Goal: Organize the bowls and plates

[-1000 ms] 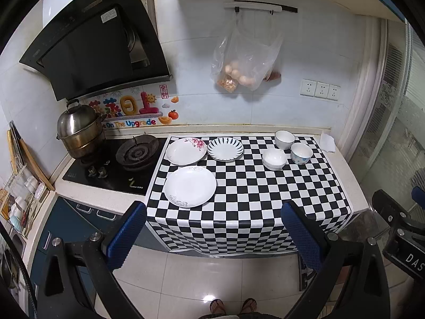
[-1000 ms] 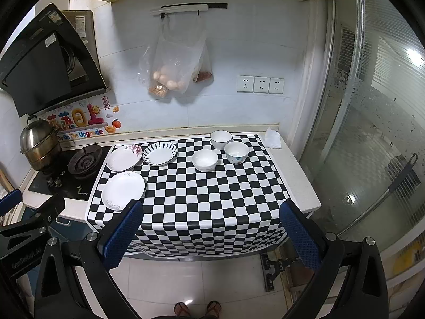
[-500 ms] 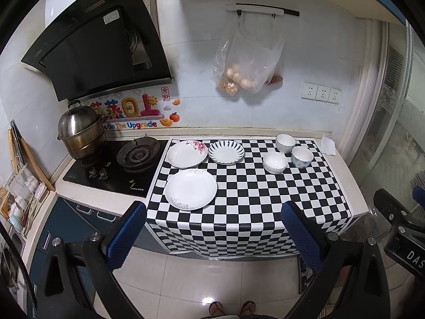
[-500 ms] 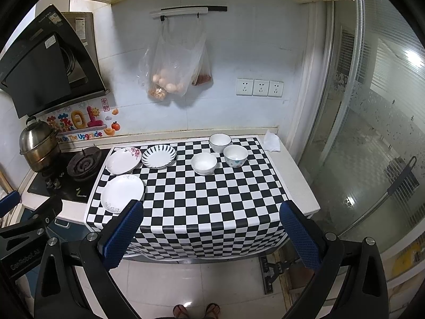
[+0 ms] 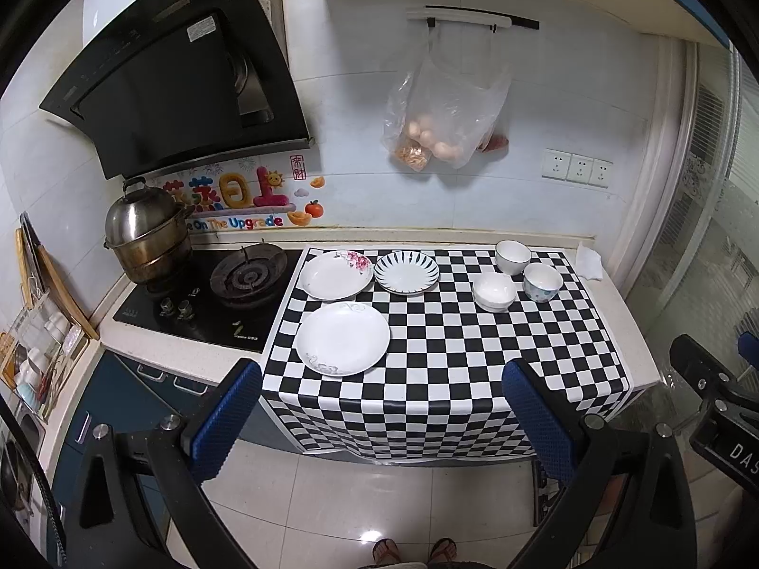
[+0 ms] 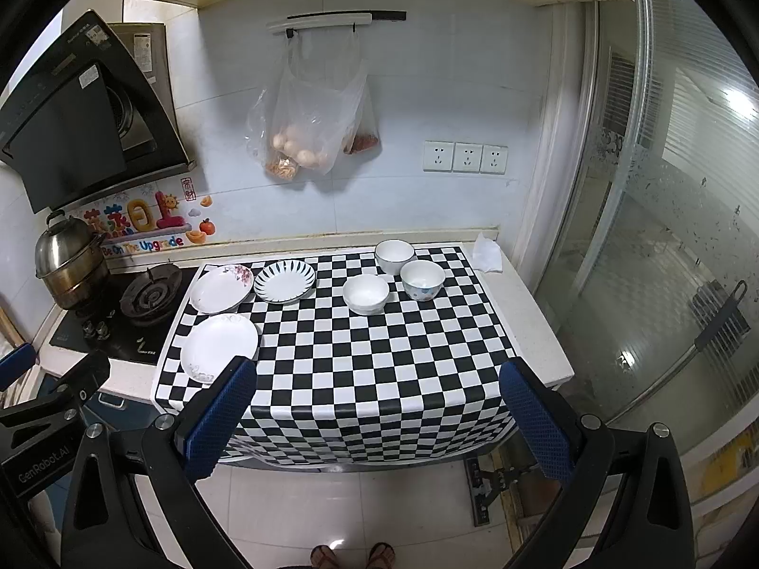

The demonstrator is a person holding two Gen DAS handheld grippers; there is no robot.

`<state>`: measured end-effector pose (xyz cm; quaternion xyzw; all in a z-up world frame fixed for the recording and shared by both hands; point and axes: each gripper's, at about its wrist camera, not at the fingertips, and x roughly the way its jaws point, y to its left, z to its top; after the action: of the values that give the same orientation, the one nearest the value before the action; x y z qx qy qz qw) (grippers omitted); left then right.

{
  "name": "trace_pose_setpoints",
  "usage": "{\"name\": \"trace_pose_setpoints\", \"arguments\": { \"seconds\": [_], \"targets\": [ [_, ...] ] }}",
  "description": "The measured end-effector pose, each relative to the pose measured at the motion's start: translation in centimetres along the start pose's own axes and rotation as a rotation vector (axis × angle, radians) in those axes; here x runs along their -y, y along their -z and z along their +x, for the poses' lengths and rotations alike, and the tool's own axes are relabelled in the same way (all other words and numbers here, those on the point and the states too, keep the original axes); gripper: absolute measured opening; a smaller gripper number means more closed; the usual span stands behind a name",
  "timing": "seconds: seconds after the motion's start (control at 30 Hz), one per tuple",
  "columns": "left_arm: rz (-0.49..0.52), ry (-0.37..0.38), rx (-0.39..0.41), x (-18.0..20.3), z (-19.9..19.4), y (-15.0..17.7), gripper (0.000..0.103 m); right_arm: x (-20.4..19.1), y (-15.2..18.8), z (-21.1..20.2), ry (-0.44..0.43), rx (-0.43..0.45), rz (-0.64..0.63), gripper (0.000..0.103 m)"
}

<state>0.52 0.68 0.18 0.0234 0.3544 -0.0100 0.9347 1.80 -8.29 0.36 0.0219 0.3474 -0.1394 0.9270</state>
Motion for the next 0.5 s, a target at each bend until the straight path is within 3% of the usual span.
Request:
{"name": "trace_pose_setpoints", "arguments": {
  "seconds": [0.5],
  "targets": [
    [-0.005, 0.001, 0.002, -0.66, 0.22, -0.55, 0.103, 0.24, -0.77, 0.31, 0.006, 0.004, 0.001, 0.103]
  ]
}}
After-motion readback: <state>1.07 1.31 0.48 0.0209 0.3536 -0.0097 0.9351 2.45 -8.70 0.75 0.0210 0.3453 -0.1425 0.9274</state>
